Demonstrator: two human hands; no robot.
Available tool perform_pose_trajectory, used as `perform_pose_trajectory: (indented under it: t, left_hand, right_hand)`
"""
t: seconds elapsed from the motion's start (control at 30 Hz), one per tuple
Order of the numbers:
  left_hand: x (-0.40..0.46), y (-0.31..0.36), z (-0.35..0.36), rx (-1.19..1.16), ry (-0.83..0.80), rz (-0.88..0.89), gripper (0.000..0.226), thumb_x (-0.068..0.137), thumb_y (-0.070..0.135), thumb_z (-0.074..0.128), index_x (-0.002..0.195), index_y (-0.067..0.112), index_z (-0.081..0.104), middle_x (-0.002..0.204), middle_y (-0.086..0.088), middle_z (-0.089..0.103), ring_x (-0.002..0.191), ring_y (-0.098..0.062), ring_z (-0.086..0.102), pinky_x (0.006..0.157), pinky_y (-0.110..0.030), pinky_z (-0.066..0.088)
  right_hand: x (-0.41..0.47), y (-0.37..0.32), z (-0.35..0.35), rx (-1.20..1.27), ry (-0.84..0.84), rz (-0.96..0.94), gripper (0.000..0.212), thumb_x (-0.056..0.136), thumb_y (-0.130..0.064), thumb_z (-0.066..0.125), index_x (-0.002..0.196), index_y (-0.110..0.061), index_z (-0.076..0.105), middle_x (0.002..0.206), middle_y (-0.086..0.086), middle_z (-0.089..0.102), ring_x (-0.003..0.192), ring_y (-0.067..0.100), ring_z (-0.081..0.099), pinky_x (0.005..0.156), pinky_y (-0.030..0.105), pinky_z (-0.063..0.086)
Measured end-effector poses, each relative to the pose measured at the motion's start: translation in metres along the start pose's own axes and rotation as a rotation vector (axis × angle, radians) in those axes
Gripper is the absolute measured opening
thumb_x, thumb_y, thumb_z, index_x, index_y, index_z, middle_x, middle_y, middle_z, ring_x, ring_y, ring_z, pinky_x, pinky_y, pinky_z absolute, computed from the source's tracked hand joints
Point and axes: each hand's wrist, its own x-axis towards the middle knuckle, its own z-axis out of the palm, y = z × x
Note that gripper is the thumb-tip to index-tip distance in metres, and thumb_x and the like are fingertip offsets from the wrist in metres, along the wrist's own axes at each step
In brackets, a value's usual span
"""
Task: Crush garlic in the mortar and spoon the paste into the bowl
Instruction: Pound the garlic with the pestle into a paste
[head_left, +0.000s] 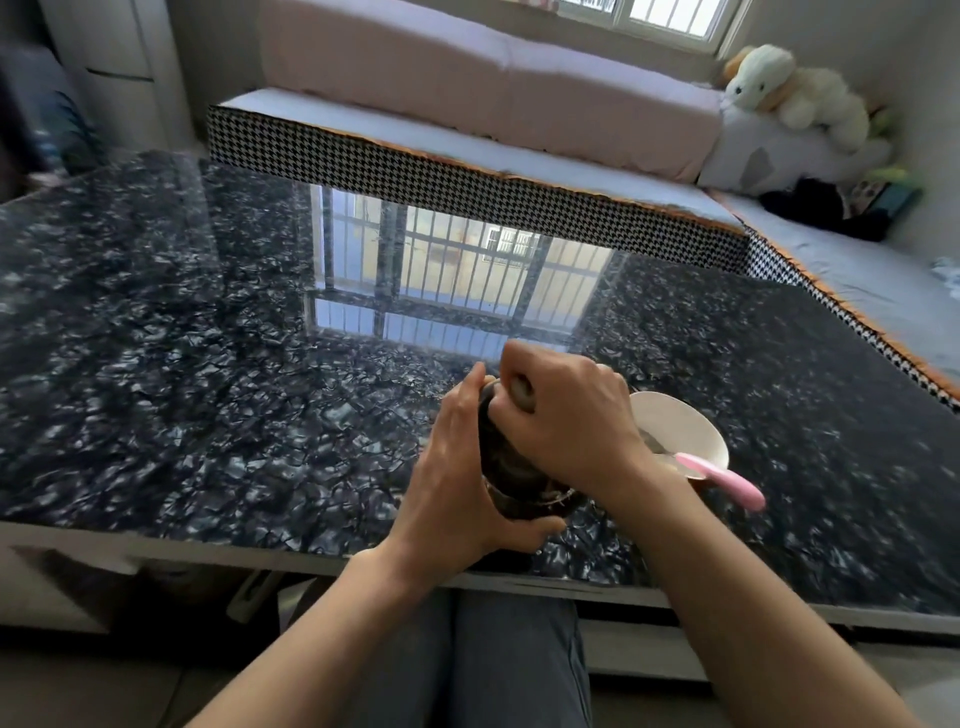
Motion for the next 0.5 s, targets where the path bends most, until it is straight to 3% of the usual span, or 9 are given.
perform_pose_trajectory:
  t: [0.07, 0.17, 0.33, 0.5]
  left_hand:
    - [0.000, 0.002, 0.001, 0.011, 0.002, -0.019, 0.127, 0.047, 0.048, 0.083, 0.141, 0.021, 0.002, 0.135, 0.020, 0.021, 0.129, 0.002, 0.018, 0.102, -0.004, 0.014]
    - [0.001, 0.002, 0.001, 0.030, 0.011, -0.050, 0.129, 0.046, 0.046, 0.084, 0.144, 0.015, 0.006, 0.140, 0.005, 0.029, 0.130, -0.006, 0.025, 0.104, -0.019, 0.022]
    - [0.002, 0.005, 0.004, 0.058, -0.042, 0.004, 0.127, 0.048, 0.054, 0.079, 0.144, 0.011, 0.008, 0.144, -0.002, 0.028, 0.131, -0.006, 0.022, 0.106, -0.018, 0.020]
    - [0.001, 0.008, 0.007, 0.063, -0.034, -0.006, 0.128, 0.047, 0.049, 0.082, 0.144, 0.010, 0.008, 0.145, -0.006, 0.028, 0.132, -0.013, 0.026, 0.105, -0.023, 0.023]
  right_hand:
    - [0.004, 0.007, -0.009, -0.030, 0.043, 0.004, 0.016, 0.076, -0.025, 0.055, 0.067, -0.021, 0.042, 0.056, -0.008, 0.042, 0.048, 0.020, 0.036, 0.045, 0.023, 0.020]
    - [0.010, 0.016, -0.032, 0.043, 0.188, 0.068, 0.015, 0.077, -0.019, 0.058, 0.068, -0.020, 0.046, 0.054, -0.006, 0.042, 0.045, 0.012, 0.038, 0.049, 0.015, 0.023]
    - [-0.004, 0.006, -0.009, -0.026, 0.025, -0.010, 0.016, 0.074, -0.028, 0.051, 0.068, -0.025, 0.037, 0.057, -0.010, 0.043, 0.047, 0.020, 0.038, 0.049, 0.025, 0.027]
    - [0.010, 0.019, -0.036, 0.007, 0.189, 0.060, 0.017, 0.076, -0.021, 0.055, 0.066, -0.021, 0.042, 0.051, -0.011, 0.036, 0.044, 0.011, 0.036, 0.047, 0.017, 0.022]
